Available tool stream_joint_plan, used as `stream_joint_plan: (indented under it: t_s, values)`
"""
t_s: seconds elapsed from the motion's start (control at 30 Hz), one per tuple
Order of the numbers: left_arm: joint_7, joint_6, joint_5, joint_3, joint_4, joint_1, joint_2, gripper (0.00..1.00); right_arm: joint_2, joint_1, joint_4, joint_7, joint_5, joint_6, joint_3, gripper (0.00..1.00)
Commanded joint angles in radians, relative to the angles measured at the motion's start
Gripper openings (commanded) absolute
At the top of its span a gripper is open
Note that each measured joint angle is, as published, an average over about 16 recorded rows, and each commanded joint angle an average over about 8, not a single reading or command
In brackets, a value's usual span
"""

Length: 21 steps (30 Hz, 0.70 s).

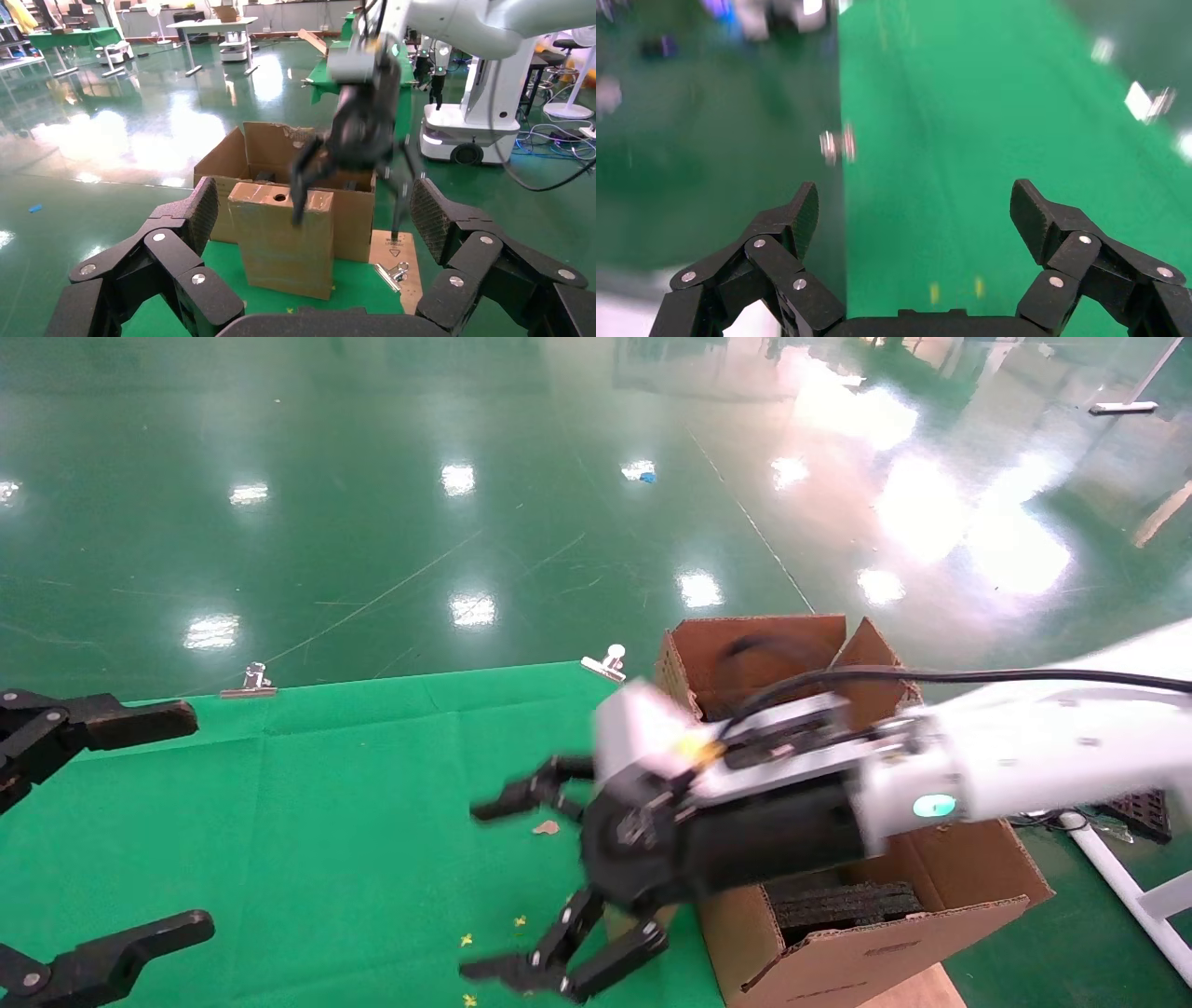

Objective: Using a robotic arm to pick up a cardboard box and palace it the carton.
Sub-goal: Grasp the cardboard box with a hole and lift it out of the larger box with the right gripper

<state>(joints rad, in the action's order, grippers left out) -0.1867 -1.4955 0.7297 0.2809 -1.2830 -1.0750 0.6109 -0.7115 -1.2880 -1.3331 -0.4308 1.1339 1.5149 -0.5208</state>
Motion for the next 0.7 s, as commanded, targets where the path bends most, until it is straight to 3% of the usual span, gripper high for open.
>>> stream_joint_plan:
  t_s: [0.03,0.3,0.47,0.7]
  values:
    - [0.000,0.000,0.000,0.000,0.000,0.000,0.000,1.00,-0.026,-0.053,-0.004,-0.051,0.092,0.019,-0.051,1.00]
    - [0.000,0.000,-0.001,0.001,0.000,0.000,0.000,1.00,-0.170,-0.325,0.003,-0.220,0.398,0.071,-0.319,1.00]
    - [0.001,0.000,-0.001,0.001,0.000,0.000,0.000,1.00,-0.210,-0.487,0.001,-0.259,0.470,0.073,-0.475,1.00]
    - [0.001,0.001,-0.001,0.002,0.000,0.000,-0.001,1.00,-0.214,-0.672,0.001,-0.279,0.464,0.074,-0.660,1.00]
